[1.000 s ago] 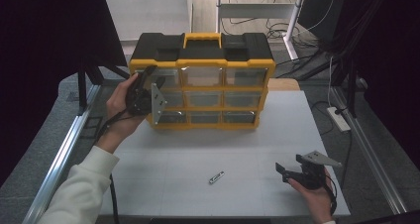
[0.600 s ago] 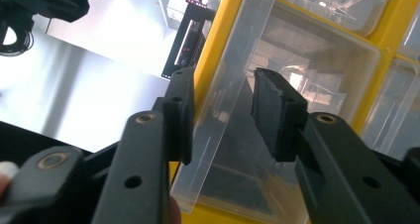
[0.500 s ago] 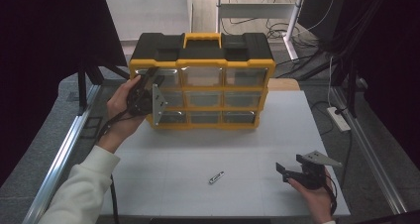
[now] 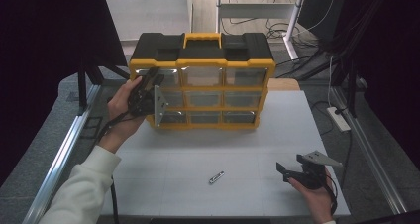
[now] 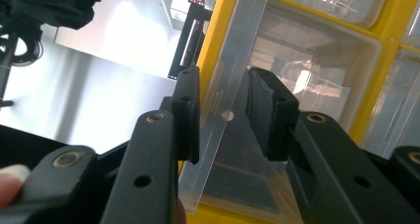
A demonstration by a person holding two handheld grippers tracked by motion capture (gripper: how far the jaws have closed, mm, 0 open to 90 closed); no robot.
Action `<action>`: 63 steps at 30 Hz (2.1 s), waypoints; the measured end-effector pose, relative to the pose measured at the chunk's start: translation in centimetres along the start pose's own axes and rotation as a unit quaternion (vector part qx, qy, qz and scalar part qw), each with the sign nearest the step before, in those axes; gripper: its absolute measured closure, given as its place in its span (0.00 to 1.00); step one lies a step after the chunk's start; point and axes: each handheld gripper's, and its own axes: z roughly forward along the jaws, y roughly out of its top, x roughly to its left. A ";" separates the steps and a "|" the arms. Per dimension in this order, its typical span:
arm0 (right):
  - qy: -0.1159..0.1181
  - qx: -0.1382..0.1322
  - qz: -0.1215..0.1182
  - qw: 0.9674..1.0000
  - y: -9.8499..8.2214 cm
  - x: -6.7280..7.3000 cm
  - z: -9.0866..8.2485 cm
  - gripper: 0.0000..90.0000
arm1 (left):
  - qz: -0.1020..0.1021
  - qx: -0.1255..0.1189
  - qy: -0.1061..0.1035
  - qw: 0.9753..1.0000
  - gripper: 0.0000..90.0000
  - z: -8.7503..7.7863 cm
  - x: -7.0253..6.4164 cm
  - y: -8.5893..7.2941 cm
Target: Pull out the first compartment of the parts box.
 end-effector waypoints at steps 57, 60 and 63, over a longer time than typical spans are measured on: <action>-0.003 -0.001 0.003 1.000 0.0 -0.1 0.0 0.15 | 0.012 -0.002 0.016 1.000 0.81 -1.1 -0.2 0.0; -0.004 -0.001 0.002 1.000 0.0 -0.1 -0.1 0.15 | 0.012 0.000 0.018 1.000 0.81 -1.2 -0.3 0.1; -0.004 -0.002 0.003 1.000 0.0 -0.1 -0.1 0.15 | 0.007 -0.004 0.018 1.000 0.81 -1.3 -0.3 0.1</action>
